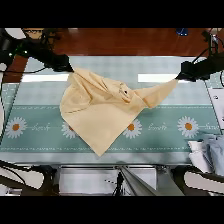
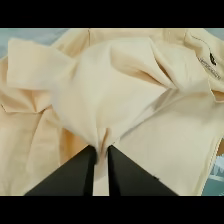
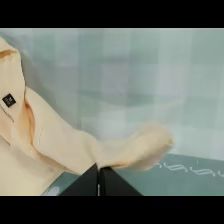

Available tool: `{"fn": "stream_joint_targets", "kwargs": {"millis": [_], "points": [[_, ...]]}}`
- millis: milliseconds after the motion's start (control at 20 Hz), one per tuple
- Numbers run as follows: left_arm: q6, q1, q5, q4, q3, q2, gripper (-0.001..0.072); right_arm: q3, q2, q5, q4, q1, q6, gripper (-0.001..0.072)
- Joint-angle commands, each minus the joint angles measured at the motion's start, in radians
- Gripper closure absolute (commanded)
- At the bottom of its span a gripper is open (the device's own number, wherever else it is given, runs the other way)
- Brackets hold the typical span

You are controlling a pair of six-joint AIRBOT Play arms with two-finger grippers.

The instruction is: Fold the shirts.

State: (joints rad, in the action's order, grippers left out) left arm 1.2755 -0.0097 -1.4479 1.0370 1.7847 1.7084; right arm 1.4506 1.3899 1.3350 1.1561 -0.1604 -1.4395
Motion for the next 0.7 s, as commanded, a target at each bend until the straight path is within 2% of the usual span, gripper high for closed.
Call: {"fn": "stream_joint_targets", "kwargs": {"millis": [0,50,200,350,450,600,650], "points": [[0.025,0.053,-0.053,0.003,0.01,0.004,0.0305,0.0,0.029,-0.079,-0.004,0.0,0.014,0.0685],[0.055,0.09,-0.066,0.003,0.01,-0.029,0.0218,0.0,0.027,-0.076,-0.002,0.0,0.023,0.0685],[0.14,0.204,-0.16,0.003,0.002,-0.148,0.0222,0.0,0.025,-0.067,0.006,0.0,0.028,0.0685],[0.155,0.227,-0.294,0.068,-0.134,-0.296,0.0222,0.0,0.025,-0.05,0.027,0.0,0.052,0.0685],[0.155,0.214,-0.281,0.117,-0.378,-0.45,0.0222,0.0,0.025,-0.038,0.062,0.0,0.066,0.0685],[0.159,0.208,-0.173,0.011,-0.856,-0.704,0.021,0.0,0.025,-0.033,0.088,0.0,0.089,0.0684],[0.159,0.208,-0.155,-0.056,-0.993,-0.77,0.011,0.0,0.025,-0.038,0.087,0.0,0.091,0.0684]]}}
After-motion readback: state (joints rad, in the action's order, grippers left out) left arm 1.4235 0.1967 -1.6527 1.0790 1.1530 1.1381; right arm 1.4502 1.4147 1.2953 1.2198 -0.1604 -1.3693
